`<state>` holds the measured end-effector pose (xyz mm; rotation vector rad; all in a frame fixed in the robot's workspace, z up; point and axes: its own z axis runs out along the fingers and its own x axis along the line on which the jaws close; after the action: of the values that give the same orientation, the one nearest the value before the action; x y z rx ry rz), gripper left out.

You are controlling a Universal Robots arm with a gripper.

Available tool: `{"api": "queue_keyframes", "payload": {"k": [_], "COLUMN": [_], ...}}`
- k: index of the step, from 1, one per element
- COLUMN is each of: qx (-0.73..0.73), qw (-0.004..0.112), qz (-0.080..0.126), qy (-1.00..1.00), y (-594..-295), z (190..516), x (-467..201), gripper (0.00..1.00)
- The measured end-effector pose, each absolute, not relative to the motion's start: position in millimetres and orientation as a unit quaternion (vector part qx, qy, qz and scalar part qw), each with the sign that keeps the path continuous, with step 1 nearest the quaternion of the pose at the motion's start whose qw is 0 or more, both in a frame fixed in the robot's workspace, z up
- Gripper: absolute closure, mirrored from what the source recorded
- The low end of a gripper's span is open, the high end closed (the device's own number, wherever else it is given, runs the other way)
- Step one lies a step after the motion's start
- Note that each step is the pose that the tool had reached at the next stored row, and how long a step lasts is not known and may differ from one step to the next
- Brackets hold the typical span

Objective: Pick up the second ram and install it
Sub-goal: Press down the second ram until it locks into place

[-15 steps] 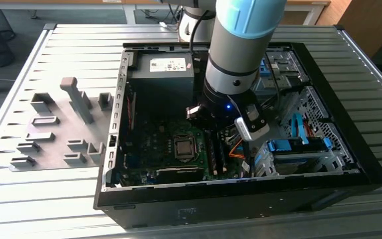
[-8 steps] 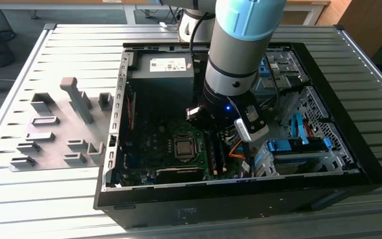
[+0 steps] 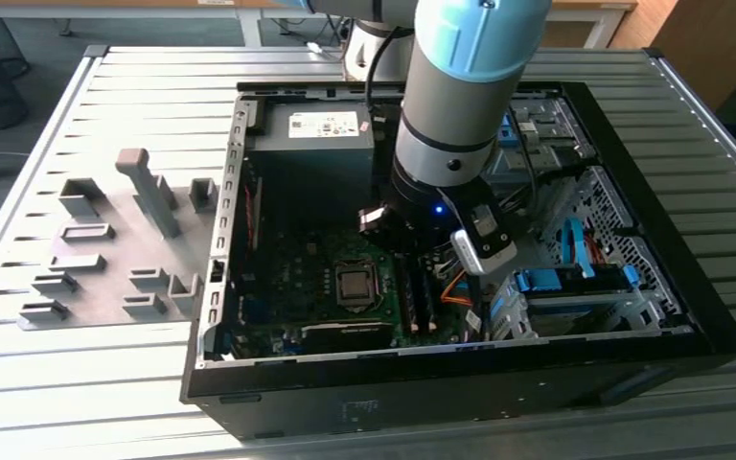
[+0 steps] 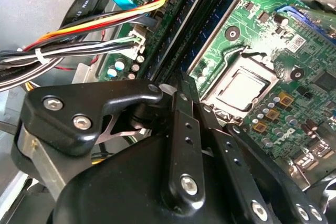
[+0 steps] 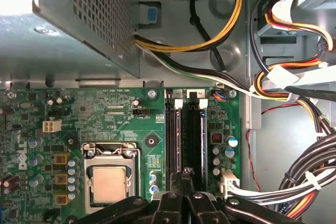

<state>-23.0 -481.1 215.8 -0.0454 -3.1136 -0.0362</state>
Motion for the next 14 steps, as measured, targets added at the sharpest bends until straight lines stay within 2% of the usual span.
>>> {"api": "queue_keyframes", "payload": {"k": [14], "qx": [-0.015], "qw": [0.014], "qz": [-0.012], "qy": [-1.0], "y": [-481.1], "z": [240.3], "x": [-23.0], "gripper": [0.89]}}
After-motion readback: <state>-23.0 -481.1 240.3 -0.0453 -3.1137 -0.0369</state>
